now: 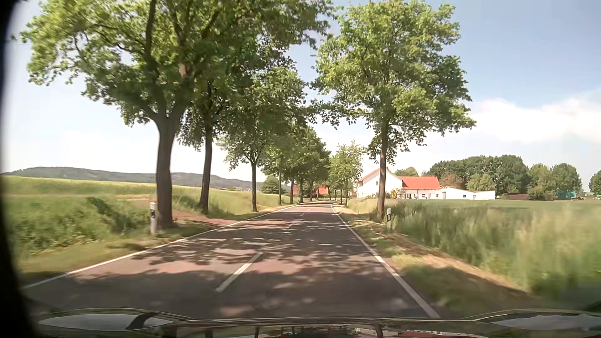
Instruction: Follow the waypoints while adhering to traffic rules and regulations
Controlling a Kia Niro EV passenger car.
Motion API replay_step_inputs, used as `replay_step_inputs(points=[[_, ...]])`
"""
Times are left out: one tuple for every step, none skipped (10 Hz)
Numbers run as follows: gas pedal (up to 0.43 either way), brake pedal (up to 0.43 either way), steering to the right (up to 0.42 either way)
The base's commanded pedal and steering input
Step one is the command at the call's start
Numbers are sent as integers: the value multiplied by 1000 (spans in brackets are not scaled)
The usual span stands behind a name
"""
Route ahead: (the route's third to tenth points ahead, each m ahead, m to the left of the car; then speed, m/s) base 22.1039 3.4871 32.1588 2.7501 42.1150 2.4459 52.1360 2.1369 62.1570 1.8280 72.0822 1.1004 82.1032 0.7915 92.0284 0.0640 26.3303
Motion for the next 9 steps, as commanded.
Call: replay_step_inputs(points=[[390,0,-2],[390,0,-2],[390,0,-1],[390,0,-1],[390,0,-1],[390,0,-1],[390,0,-1],[390,0,0],[390,0,0]])
